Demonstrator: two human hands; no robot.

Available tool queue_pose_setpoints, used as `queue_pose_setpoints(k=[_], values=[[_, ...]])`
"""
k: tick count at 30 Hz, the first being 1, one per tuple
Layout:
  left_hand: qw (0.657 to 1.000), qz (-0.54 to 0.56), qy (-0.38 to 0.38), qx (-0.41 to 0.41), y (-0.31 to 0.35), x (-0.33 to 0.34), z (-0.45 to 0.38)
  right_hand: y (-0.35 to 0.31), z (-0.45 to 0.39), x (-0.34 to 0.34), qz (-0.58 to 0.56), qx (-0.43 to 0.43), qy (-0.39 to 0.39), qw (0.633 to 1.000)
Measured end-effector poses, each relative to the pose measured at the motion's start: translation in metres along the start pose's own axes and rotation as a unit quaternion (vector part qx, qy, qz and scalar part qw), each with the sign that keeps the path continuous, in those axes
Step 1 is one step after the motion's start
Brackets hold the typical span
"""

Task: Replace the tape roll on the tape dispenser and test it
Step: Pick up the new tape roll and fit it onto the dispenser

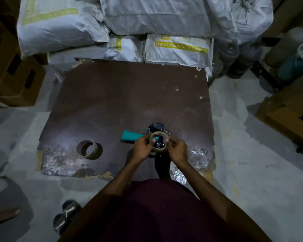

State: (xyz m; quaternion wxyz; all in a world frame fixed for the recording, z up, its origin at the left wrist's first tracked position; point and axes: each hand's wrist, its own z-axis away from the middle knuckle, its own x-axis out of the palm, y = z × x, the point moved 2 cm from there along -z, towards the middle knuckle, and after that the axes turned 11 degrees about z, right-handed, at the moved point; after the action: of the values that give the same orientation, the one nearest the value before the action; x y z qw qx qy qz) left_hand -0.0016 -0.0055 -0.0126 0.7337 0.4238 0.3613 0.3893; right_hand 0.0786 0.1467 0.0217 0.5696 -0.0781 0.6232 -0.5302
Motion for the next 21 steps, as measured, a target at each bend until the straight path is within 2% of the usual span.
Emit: queue_pose_setpoints(k=[10,21], values=[[0.996,0.001,-0.09,0.002,0.003,0.0,0.005,0.006,0.002,0.001,-0.006,0.027,0.025,0.999],[0.988,-0.094,-0.098,0.067,0.0,0.001,0.001,0.016,0.001,0.003,-0.021,0.042,0.012,0.999]])
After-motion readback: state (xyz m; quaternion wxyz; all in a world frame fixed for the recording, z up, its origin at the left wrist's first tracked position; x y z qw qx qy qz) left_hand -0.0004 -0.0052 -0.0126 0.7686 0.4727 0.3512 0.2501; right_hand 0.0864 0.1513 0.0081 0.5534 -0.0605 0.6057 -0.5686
